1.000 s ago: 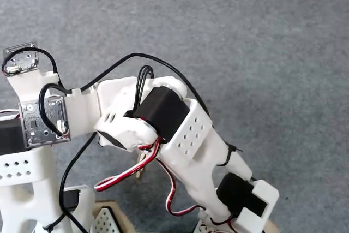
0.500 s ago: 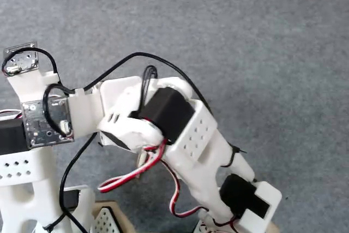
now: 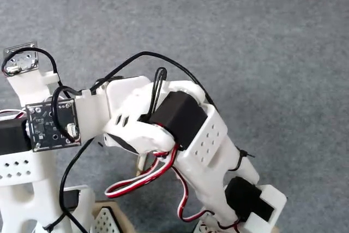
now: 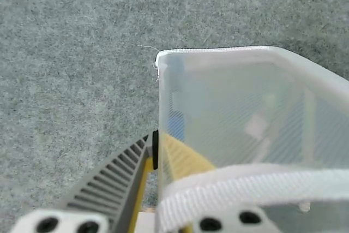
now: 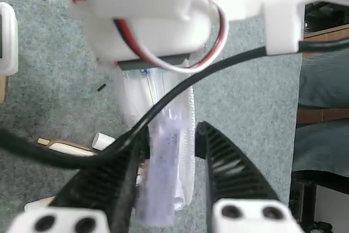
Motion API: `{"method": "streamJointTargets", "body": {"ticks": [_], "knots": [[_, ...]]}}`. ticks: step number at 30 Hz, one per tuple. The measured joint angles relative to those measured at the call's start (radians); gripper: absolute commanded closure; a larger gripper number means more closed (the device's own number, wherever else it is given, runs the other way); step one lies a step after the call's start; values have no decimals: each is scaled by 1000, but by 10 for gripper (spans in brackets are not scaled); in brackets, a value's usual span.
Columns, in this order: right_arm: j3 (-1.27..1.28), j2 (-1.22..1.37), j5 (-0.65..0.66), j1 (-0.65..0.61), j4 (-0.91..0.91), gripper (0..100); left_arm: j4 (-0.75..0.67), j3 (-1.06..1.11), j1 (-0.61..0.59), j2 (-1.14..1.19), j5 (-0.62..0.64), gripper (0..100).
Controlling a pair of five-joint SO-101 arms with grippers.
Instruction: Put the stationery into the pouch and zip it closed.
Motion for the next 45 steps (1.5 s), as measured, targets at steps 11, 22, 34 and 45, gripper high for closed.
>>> {"method": "streamJointTargets", "body": {"ticks": [11,22,34,45], "knots": [[0,0,0,0,0,840,0,2,0,-2,0,973],[-43,0,0,35,0,840,-2,2,0,-2,0,973],[-89,-3,0,269,0,840,-2,2,0,-2,0,972],[-86,-3,-129,497,0,840,-2,3,-95,-2,0,972]]}}
